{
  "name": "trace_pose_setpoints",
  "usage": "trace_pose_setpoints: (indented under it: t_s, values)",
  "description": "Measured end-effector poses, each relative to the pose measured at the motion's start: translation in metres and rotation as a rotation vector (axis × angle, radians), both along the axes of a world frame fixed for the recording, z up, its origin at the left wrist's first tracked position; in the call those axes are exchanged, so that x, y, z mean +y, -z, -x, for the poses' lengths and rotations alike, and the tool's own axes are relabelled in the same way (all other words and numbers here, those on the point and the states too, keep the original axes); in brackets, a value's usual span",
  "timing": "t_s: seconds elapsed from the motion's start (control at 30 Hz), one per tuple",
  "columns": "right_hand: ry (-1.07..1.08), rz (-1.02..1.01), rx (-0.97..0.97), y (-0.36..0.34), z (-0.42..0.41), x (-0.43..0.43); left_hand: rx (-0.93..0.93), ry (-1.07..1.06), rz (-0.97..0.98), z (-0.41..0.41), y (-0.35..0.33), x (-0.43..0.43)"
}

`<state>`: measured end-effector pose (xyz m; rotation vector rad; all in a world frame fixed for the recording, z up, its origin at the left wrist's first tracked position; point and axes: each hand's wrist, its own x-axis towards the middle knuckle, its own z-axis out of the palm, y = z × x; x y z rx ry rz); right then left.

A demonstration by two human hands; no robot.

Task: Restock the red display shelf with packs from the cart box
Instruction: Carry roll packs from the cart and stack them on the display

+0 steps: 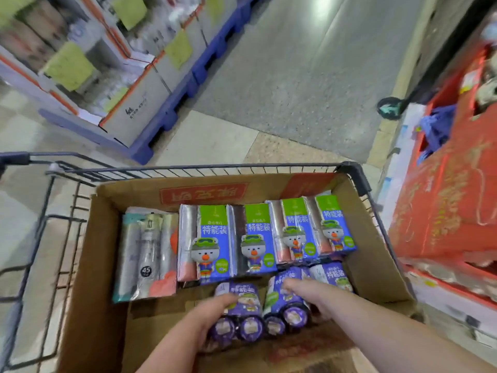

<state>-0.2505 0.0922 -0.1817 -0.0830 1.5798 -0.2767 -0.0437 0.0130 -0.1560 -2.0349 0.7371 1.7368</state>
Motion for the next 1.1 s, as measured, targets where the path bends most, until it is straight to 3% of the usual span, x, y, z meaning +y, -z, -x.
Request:
trace_pose_setpoints:
  t_s: [0.3,0.53,0.7,1.1]
  values:
    - [0.358,0.278,0.213,-0.108,0.007,0.065,0.374,0.173,0.212,0.023,-0.062,0.003]
    - [0.64,0.399,0.453,-0.151,0.007,0.151,0.654,0.286,0.418,0.067,-0.106,0.047]
    - [0.789,0.501,0.619,-0.185,0.017,0.228,0.842,0.558,0.552,0.119,-0.148,0.109]
    - [1.208,0.543,0.784,-0.234,0.053,0.476,1.134,0.854,0.535,0.249,-0.198,0.327]
